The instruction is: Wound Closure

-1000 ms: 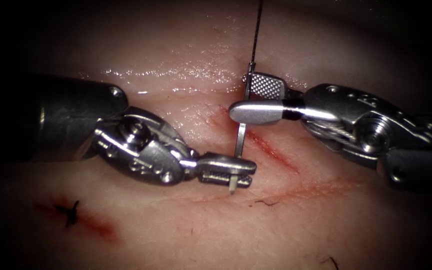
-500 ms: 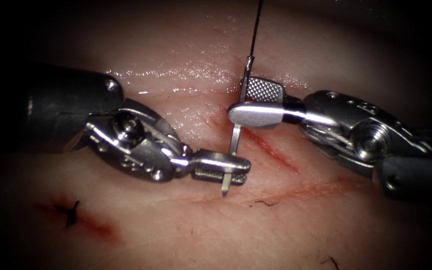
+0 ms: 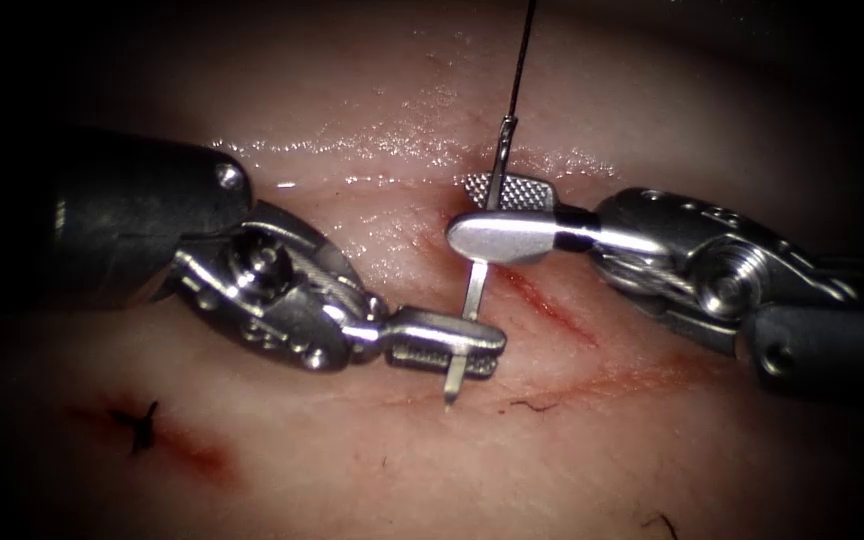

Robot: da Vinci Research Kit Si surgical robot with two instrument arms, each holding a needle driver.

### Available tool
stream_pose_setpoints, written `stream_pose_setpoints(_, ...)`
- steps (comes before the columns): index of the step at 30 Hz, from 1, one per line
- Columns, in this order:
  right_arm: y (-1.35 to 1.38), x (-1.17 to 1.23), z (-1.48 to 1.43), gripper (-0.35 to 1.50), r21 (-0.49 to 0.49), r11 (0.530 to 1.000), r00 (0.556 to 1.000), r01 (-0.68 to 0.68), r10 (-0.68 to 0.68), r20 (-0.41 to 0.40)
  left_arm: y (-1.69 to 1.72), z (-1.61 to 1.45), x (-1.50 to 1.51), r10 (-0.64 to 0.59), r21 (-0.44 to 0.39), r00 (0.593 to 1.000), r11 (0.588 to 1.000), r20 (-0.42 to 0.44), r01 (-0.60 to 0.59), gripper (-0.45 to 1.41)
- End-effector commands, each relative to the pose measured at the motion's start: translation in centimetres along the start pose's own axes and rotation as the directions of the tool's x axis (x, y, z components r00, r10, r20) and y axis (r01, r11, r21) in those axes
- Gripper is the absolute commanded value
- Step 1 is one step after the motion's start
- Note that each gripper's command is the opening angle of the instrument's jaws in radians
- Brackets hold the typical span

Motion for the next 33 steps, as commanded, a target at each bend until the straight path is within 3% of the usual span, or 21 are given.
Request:
stream_pose_setpoints(1, 0.00, -0.03, 0.10, 0.36, 0.000, 1.000, 1.000, 0.001, -0.001, 0.001, 0.02, 0.06, -0.03, -0.001, -0.001, 1.000, 1.000, 0.001, 0.001, -0.45)
stream_pose_setpoints(4, 0.00, -0.05, 0.13, 0.31, -0.004, 1.000, 1.000, 0.003, -0.003, 0.005, 0.02, 0.06, -0.02, -0.001, -0.001, 1.000, 1.000, 0.002, 0.001, -0.45)
stream_pose_setpoints(7, 0.00, -0.05, 0.14, 0.12, -0.005, 1.000, 1.000, -0.003, 0.003, 0.003, 0.02, 0.06, -0.02, -0.001, -0.001, 1.000, 1.000, 0.002, 0.001, -0.45)
stream_pose_setpoints(9, 0.00, -0.05, 0.15, -0.35, -0.006, 1.000, 1.000, -0.003, 0.003, 0.003, 0.01, 0.07, -0.01, -0.002, 0.000, 1.000, 1.000, 0.003, 0.002, -0.45)
stream_pose_setpoints(16, 0.03, -0.03, 0.09, -0.35, -0.067, 0.998, 1.000, -0.009, 0.009, 0.011, 0.01, 0.07, 0.00, -0.002, 0.000, 1.000, 1.000, 0.004, 0.002, -0.45)
stream_pose_setpoints(17, 0.04, -0.02, 0.08, -0.35, -0.075, 0.997, 1.000, -0.009, 0.010, 0.008, 0.01, 0.07, 0.00, -0.020, -0.001, 1.000, 1.000, 0.004, 0.020, 0.19)
stream_pose_setpoints(18, 0.06, -0.01, 0.07, -0.35, -0.085, 0.996, 1.000, -0.009, 0.010, 0.007, 0.00, 0.07, 0.00, -0.056, -0.001, 0.998, 0.998, 0.004, 0.056, 0.54)
stream_pose_setpoints(21, 0.15, 0.09, -0.02, -0.35, -0.128, 0.990, 0.997, 0.056, -0.061, -0.036, 0.01, 0.04, 0.02, -0.191, -0.006, 0.982, 0.982, 0.003, 0.191, 1.00)
stream_pose_setpoints(24, 0.23, 0.18, -0.07, -0.35, -0.160, 0.963, 0.974, 0.217, -0.225, -0.035, 0.02, -0.03, 0.03, -0.248, -0.011, 0.969, 0.969, -0.003, 0.248, 1.03)
stream_pose_setpoints(25, 0.26, 0.21, -0.10, -0.35, -0.192, 0.932, 0.948, 0.308, -0.318, -0.022, 0.00, -0.07, -0.01, -0.279, -0.005, 0.960, 0.960, 0.003, 0.279, 1.01)
stream_pose_setpoints(29, 0.32, 0.27, -0.10, -0.35, -0.225, 0.863, 0.886, 0.453, -0.464, 0.004, 0.00, -0.15, -0.07, -0.371, -0.003, 0.928, 0.929, 0.027, 0.371, 1.00)
stream_pose_setpoints(33, 0.41, 0.31, -0.09, -0.35, -0.263, 0.777, 0.809, 0.572, -0.587, 0.028, 0.03, -0.20, -0.18, -0.518, 0.033, 0.849, 0.855, 0.100, 0.518, 0.88)
